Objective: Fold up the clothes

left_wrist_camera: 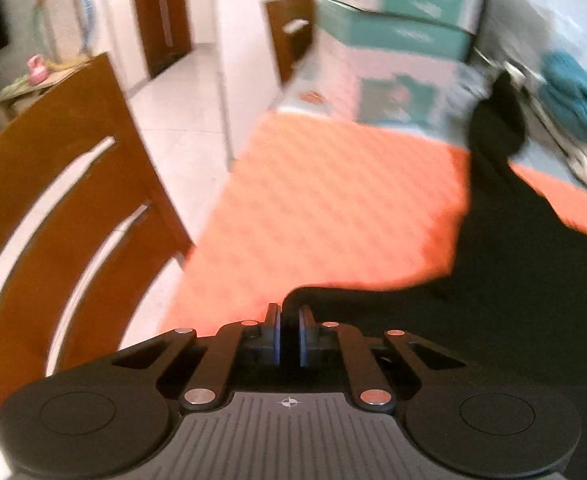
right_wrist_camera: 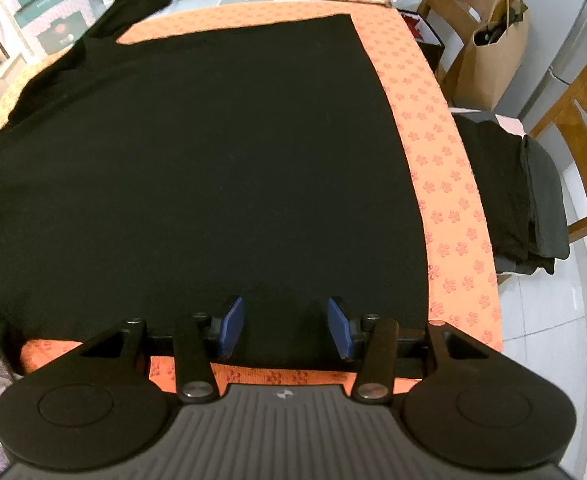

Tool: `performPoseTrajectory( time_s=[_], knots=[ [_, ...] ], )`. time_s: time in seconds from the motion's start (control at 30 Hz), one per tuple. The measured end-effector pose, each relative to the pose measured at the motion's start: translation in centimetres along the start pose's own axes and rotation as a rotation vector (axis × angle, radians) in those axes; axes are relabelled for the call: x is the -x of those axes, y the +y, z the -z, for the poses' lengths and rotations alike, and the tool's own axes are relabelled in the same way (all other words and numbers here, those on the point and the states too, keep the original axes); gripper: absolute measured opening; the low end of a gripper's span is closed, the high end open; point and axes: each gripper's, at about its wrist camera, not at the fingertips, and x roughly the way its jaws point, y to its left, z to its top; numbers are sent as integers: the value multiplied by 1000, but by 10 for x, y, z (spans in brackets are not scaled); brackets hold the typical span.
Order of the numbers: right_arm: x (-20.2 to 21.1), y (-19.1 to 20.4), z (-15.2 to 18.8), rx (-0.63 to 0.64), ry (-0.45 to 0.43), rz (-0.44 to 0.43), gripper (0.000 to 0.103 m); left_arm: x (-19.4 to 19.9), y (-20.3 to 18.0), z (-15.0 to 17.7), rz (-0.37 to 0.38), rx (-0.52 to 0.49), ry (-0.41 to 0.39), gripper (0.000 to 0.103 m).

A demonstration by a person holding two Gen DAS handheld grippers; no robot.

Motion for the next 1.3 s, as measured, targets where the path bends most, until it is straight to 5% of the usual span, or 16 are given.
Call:
performPoseTrajectory(
  time_s=[0.23,0.4,0.77,1.03,1.17,1.27,1.3],
  knots=[
    [-14,5,-12,3,34,10,53,-35,33,-26,39,232,83,17],
    [-8,7,-37,11,6,-3,53,-21,43,-38,102,346,8,53],
    [-11,-23,-125,-64,-62,-86,53,-19,-48,-85,399,146,24,61],
    [-30,-38,-140,-67,-44,-105,53,-69,-120,-105,504,77,92,61],
    [-38,-45,-135,-91,-30,-100,53,-100,-147,-108,453,29,136,56],
    [-42,-52,-130,-114,-21,-96,53,-112,-156,-108,406,-1,130,4],
    [-44,-54,-129,-119,-17,-93,53,-114,-157,-108,390,-6,116,4]
  ],
)
